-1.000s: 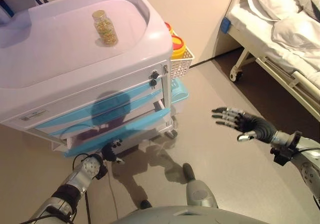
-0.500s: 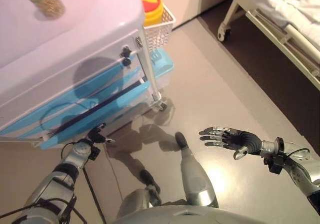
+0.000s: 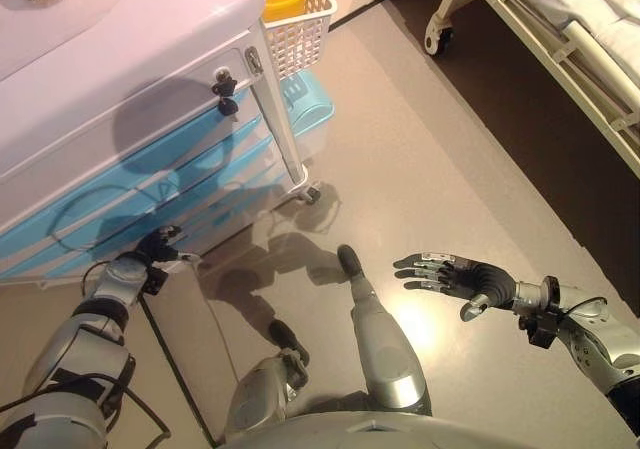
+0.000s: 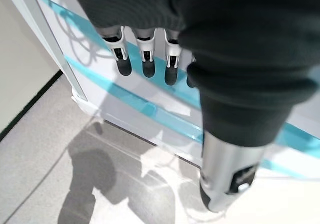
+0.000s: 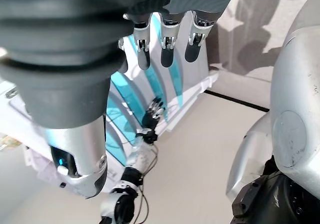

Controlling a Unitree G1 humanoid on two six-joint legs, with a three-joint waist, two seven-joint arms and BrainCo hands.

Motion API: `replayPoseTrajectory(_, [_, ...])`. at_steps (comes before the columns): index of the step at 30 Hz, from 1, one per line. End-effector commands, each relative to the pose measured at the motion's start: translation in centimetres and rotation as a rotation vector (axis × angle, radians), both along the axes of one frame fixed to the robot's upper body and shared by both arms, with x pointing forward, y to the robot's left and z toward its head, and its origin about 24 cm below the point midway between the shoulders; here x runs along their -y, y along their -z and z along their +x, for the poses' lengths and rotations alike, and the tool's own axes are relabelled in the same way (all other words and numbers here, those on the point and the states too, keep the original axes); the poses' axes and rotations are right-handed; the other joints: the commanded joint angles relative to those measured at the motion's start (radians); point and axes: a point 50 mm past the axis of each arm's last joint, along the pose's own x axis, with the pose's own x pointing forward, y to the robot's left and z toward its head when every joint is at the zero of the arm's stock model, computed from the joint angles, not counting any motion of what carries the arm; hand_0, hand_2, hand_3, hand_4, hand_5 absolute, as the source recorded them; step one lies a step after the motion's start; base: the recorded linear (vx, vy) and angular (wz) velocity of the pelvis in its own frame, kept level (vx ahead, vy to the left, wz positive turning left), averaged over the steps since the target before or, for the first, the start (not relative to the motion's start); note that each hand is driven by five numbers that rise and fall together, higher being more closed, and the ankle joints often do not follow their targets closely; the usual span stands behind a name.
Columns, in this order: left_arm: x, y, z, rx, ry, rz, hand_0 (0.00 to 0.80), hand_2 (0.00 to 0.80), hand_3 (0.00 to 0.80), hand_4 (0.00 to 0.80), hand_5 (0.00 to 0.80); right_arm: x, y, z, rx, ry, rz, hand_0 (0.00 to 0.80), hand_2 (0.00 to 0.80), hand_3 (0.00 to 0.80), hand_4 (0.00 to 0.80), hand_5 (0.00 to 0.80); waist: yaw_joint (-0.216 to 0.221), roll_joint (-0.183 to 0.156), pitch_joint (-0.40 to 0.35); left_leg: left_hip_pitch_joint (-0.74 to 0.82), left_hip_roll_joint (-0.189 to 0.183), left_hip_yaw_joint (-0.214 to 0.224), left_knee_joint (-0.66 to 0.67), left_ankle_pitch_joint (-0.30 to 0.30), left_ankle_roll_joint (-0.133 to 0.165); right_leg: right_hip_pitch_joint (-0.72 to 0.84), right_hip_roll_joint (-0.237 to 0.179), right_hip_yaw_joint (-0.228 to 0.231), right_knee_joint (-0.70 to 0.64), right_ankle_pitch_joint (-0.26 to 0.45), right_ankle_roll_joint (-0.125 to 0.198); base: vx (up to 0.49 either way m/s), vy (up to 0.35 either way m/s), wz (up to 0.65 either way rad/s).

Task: Open the drawer and pick up the medicine

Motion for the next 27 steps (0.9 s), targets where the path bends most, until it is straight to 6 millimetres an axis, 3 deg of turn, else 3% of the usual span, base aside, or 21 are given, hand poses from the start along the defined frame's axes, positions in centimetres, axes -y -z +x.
replayPoseTrajectory(1, [-6.6, -6.9, -0.8, 0.138, -0.171, 0.129, 0.000, 0.000, 0.000, 0.000, 0.000, -0.6, -0.5, 0.5, 0.065, 0.025, 0.056, 0.000, 0.000, 0.000, 0.000, 0.000, 0.026, -0.040, -0.008, -0.159, 0.014, -0.063, 0.201, -0.033, 0.025, 0.012, -0.052, -0.022, 0.116, -0.102, 0.080, -0.021, -0.027, 0.07])
replayPoseTrajectory(5, [-7.8, -9.4, -0.7, 0.177, -0.188, 0.125, 0.000, 0.000, 0.000, 0.000, 0.000, -0.7, 0.0, 0.3, 0.058, 0.047, 0.042, 0.000, 0.000, 0.000, 0.000, 0.000, 0.037, -0.044, 0.001, -0.165, 0.016, -0.071, 0.205, -0.033, 0.027, 0.017, -0.052, -0.029, 0.109, -0.096, 0.081, -0.019, -0.030, 0.07])
replayPoseTrajectory(9, [-8.3, -10.5, -0.7, 0.206, -0.197, 0.068, 0.000, 0.000, 0.000, 0.000, 0.000, -0.9, 0.3, 0.1, 0.056, 0.051, 0.052, 0.000, 0.000, 0.000, 0.000, 0.000, 0.048, -0.046, 0.005, -0.166, 0.016, -0.081, 0.203, -0.035, 0.029, 0.026, -0.052, -0.036, 0.101, -0.094, 0.083, -0.025, -0.052, 0.11])
replayPoseTrajectory(11, [-7.9, -10.0, -0.6, 0.195, -0.175, -0.004, 0.000, 0.000, 0.000, 0.000, 0.000, -1.1, 0.6, 0.2, 0.054, 0.063, 0.042, 0.000, 0.000, 0.000, 0.000, 0.000, 0.054, -0.055, 0.002, -0.176, 0.014, -0.074, 0.196, -0.005, 0.033, 0.017, -0.054, -0.036, 0.101, -0.077, 0.077, -0.102, -0.101, 0.03])
replayPoseTrajectory(14, [-6.2, -7.4, -0.6, 0.117, -0.098, -0.137, 0.000, 0.000, 0.000, 0.000, 0.000, -0.6, 1.7, 0.5, 0.031, 0.175, -0.037, 0.000, 0.000, 0.000, 0.000, 0.000, 0.063, -0.054, -0.007, -0.162, 0.008, -0.083, 0.182, -0.002, 0.031, 0.034, -0.055, -0.045, 0.094, -0.079, 0.076, -0.025, -0.048, 0.01])
replayPoseTrajectory(20, [2.0, 0.6, -1.3, -0.120, 0.195, -0.455, 0.000, 0.000, 0.000, 0.000, 0.000, 0.8, 6.3, -0.5, -0.137, 0.342, -0.255, 0.000, 0.000, 0.000, 0.000, 0.000, 0.086, -0.039, -0.046, -0.094, -0.008, -0.107, 0.111, 0.019, 0.029, 0.088, -0.054, -0.059, 0.069, -0.081, 0.072, 0.052, -0.024, 0.02])
replayPoseTrajectory(25, [9.9, 6.3, -4.0, -0.277, 0.318, -0.744, 0.000, 0.000, 0.000, 0.000, 0.000, -0.7, 10.8, -1.9, -0.363, 0.364, -0.338, 0.000, 0.000, 0.000, 0.000, 0.000, 0.132, -0.018, -0.093, -0.042, -0.017, -0.151, 0.048, 0.043, 0.027, 0.137, -0.045, -0.093, 0.054, -0.086, 0.062, 0.078, -0.087, 0.10])
replayPoseTrajectory(27, [11.8, 7.8, -5.3, -0.319, 0.322, -0.831, 0.000, 0.000, 0.000, 0.000, 0.000, -1.5, 12.1, -2.0, -0.417, 0.391, -0.349, 0.000, 0.000, 0.000, 0.000, 0.000, 0.153, -0.012, -0.117, -0.032, -0.020, -0.169, 0.022, 0.058, 0.024, 0.148, -0.041, -0.108, 0.048, -0.089, 0.058, 0.069, -0.100, 0.18])
